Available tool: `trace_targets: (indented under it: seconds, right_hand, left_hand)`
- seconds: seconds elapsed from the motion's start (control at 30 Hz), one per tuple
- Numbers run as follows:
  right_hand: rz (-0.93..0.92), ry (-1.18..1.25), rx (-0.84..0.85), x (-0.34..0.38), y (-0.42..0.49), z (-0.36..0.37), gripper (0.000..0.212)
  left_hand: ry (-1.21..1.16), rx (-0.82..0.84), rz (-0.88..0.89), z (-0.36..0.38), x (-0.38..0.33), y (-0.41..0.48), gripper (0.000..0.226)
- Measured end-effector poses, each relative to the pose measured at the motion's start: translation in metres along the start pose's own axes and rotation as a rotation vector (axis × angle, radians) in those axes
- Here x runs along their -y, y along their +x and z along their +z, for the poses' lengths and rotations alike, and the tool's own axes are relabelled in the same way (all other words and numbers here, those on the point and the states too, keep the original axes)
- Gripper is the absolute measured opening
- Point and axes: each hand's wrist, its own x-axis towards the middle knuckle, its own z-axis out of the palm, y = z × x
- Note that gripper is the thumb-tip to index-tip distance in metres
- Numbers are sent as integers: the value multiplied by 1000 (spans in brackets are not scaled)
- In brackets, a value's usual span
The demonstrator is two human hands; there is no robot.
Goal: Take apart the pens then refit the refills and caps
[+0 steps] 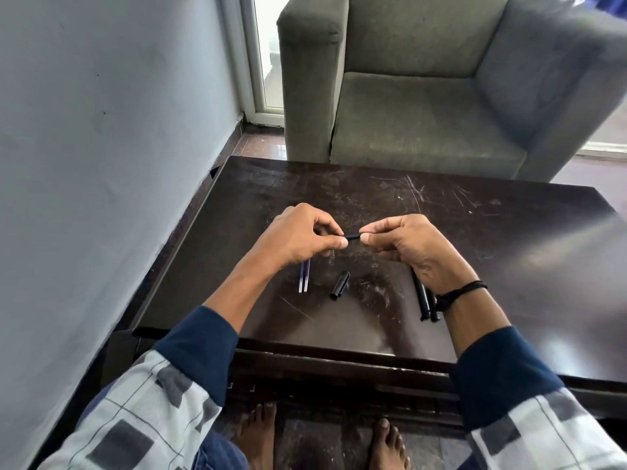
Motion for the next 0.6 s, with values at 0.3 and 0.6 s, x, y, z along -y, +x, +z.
trace_targets:
  seconds: [0.3, 0.6]
  right_hand:
    - [-44, -121, 17, 1, 0, -1, 16]
    - [-126, -125, 14, 1, 0, -1, 9]
  left_hand:
    - [9, -20, 28, 3, -3, -1, 8]
    - [-24, -22, 45, 1, -4, -2, 9]
